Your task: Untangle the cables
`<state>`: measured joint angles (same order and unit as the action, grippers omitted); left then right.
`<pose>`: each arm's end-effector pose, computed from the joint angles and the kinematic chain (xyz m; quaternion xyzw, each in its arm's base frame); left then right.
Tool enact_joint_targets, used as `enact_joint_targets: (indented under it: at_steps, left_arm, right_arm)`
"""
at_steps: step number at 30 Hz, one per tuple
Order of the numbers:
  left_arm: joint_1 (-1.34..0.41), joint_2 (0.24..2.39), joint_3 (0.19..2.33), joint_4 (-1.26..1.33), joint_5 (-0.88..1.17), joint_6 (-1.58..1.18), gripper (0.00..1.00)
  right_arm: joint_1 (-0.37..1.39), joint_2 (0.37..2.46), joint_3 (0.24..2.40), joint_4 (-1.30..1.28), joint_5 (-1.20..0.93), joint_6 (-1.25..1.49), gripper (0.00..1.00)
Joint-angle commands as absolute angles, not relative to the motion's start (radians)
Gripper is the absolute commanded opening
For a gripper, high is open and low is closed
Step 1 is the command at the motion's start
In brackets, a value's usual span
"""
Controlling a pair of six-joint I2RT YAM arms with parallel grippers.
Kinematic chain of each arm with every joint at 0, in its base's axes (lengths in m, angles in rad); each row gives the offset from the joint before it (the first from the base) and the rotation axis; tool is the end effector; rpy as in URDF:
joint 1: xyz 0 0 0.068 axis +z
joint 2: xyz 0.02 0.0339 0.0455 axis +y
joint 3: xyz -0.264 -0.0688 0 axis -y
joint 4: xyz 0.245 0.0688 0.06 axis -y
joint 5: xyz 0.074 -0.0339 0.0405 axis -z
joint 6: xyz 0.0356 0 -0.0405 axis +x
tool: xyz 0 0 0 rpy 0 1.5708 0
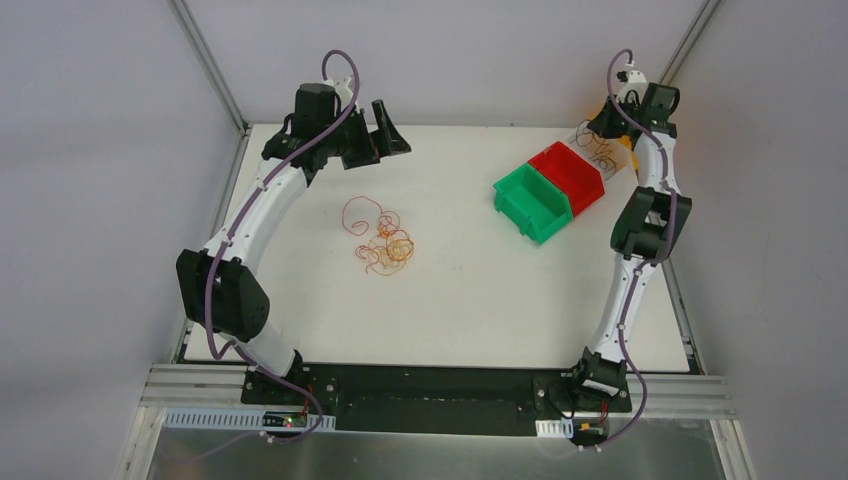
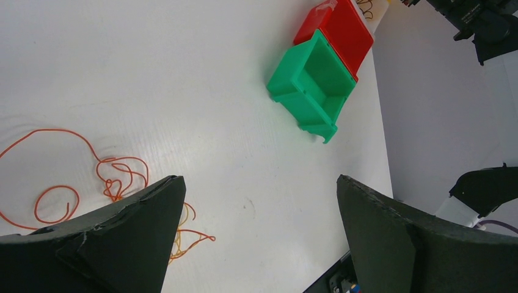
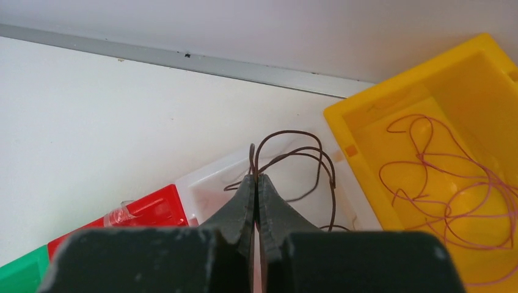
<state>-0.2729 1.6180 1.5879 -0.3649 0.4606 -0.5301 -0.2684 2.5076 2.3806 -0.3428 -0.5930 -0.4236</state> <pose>0.3587 -0.1168 0.3891 0.0217 0.8197 -0.3859 0.4228 0.5603 -0.1335 0.2515 -0.2156 0.8008 0.0646 0.5551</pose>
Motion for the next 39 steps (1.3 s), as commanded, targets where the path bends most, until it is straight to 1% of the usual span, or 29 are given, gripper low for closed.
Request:
enact_joint_targets:
  at_steps: [1,9,12,13,14,16,21,22,25,27,30,34,36,37,39]
  left_arm:
    - [-0.260,1.626,1.612,-0.377,0.449,-0.502,0.99]
    - [-0.256,1.620,1.594,-0.386,0.455,-0.502,0.99]
    - [-0.255,1.626,1.599,-0.394,0.462,-0.497,0.99]
    - [-0.255,1.630,1.606,-0.402,0.467,-0.491,0.99]
    - [-0.255,1.634,1.613,-0.410,0.469,-0.486,0.99]
    - [-0.255,1.638,1.626,-0.422,0.467,-0.476,0.99]
    - [-0.253,1.638,1.635,-0.440,0.448,-0.455,0.99]
    - [-0.251,1.637,1.635,-0.440,0.449,-0.451,0.99]
    - [-0.240,1.638,1.638,-0.443,0.437,-0.435,0.99]
    - [-0.222,1.642,1.638,-0.446,0.434,-0.434,0.99]
    - [-0.155,1.660,1.633,-0.459,0.480,-0.454,0.99]
    - [-0.060,1.660,1.570,-0.466,0.632,-0.387,0.99]
    - [-0.030,1.648,1.513,-0.470,0.673,-0.374,0.99]
    - [-0.019,1.644,1.474,-0.472,0.700,-0.372,0.99]
    - [-0.007,1.646,1.416,-0.483,0.759,-0.360,0.99]
  right_arm:
    - [-0.257,2.524,2.413,-0.253,-0.614,-0.395,0.00]
    - [-0.291,2.459,2.273,-0.312,-0.592,-0.417,0.00]
    - [-0.291,2.439,2.238,-0.354,-0.534,-0.427,0.00]
    - [-0.292,2.431,2.236,-0.364,-0.534,-0.431,0.03]
    - [-0.292,2.423,2.233,-0.367,-0.538,-0.430,0.13]
    - [-0.292,2.403,2.235,-0.358,-0.551,-0.409,0.25]
    - [-0.291,2.329,2.240,-0.276,-0.549,-0.320,0.43]
    - [-0.291,2.311,2.243,-0.255,-0.545,-0.302,0.51]
    - [-0.291,2.270,2.275,-0.234,-0.553,-0.262,0.67]
    - [-0.291,2.240,2.300,-0.238,-0.557,-0.241,0.75]
    - [-0.288,2.182,2.307,-0.289,-0.594,-0.249,0.81]
    - [-0.236,2.074,2.296,-0.519,-0.625,-0.347,0.83]
    - [-0.183,2.010,2.236,-0.647,-0.647,-0.348,0.83]
    - [-0.152,1.978,2.190,-0.706,-0.664,-0.351,0.84]
    - [-0.057,1.920,2.083,-0.796,-0.678,-0.348,0.85]
